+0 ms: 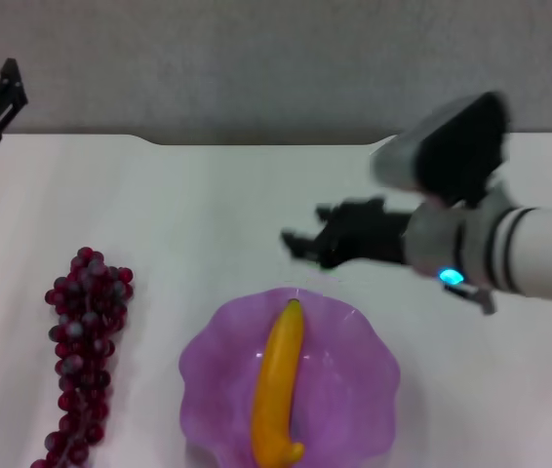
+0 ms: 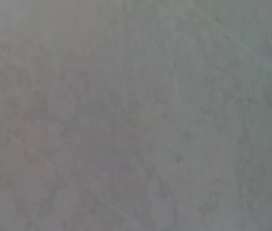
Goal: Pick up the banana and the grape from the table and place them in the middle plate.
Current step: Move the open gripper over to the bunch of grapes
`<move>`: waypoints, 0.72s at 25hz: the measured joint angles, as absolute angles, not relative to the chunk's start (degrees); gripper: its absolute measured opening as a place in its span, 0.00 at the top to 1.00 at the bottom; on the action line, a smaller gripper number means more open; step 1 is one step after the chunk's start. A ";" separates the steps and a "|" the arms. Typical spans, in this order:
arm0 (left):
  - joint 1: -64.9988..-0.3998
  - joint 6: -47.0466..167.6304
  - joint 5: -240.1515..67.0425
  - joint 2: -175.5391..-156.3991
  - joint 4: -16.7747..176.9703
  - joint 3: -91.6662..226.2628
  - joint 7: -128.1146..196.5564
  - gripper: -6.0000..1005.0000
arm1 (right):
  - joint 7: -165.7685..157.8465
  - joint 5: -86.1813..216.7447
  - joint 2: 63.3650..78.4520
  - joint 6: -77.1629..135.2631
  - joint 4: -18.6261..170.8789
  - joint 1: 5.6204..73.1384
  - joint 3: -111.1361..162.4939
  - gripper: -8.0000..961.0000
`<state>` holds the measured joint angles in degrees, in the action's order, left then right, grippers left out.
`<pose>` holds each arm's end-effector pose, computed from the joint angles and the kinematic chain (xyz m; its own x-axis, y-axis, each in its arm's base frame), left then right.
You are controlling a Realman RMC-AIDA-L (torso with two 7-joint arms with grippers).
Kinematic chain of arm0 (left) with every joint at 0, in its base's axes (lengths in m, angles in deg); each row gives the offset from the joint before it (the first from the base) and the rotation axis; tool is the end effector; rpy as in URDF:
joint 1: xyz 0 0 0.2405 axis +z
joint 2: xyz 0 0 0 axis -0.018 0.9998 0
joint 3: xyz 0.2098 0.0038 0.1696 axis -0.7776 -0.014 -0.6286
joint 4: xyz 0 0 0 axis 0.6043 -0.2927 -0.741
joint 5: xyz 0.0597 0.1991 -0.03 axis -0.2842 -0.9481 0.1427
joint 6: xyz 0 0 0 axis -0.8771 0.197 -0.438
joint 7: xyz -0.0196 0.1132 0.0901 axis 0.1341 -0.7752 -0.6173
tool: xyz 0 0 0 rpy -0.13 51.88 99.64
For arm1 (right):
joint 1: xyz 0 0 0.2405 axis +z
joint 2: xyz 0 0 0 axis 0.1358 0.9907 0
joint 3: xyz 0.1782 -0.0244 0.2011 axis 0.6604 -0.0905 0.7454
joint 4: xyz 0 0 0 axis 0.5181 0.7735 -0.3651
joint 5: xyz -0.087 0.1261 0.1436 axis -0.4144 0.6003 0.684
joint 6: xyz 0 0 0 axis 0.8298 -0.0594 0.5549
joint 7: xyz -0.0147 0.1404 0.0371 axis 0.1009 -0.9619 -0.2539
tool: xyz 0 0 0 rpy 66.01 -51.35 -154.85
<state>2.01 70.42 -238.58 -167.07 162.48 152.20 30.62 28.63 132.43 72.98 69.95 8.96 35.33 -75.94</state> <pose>-0.2508 0.3352 0.0718 0.7684 -0.0744 0.6357 0.6302 -0.0855 -0.7717 0.1631 0.3799 -0.0802 0.8557 -0.4238 -0.2968 -0.5174 -0.6987 -0.4940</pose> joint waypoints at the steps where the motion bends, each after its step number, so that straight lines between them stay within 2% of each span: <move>1: 1.89 70.43 -238.58 -167.02 162.47 152.04 30.61 0.14 | 29.83 132.36 72.99 68.68 6.65 33.20 -74.98 0.39; 10: 1.60 70.42 -238.58 -166.87 162.45 150.98 30.89 0.14 | 36.16 132.39 73.06 51.95 -6.40 15.56 -70.81 0.39; 18: 1.55 68.38 -238.98 -166.29 163.07 149.76 30.57 0.14 | 36.84 132.40 73.13 37.13 -11.22 4.62 -70.77 0.39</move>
<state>1.55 68.38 -238.98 -166.29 163.07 149.76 30.57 36.84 132.40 73.13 37.13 -11.22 4.62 -70.77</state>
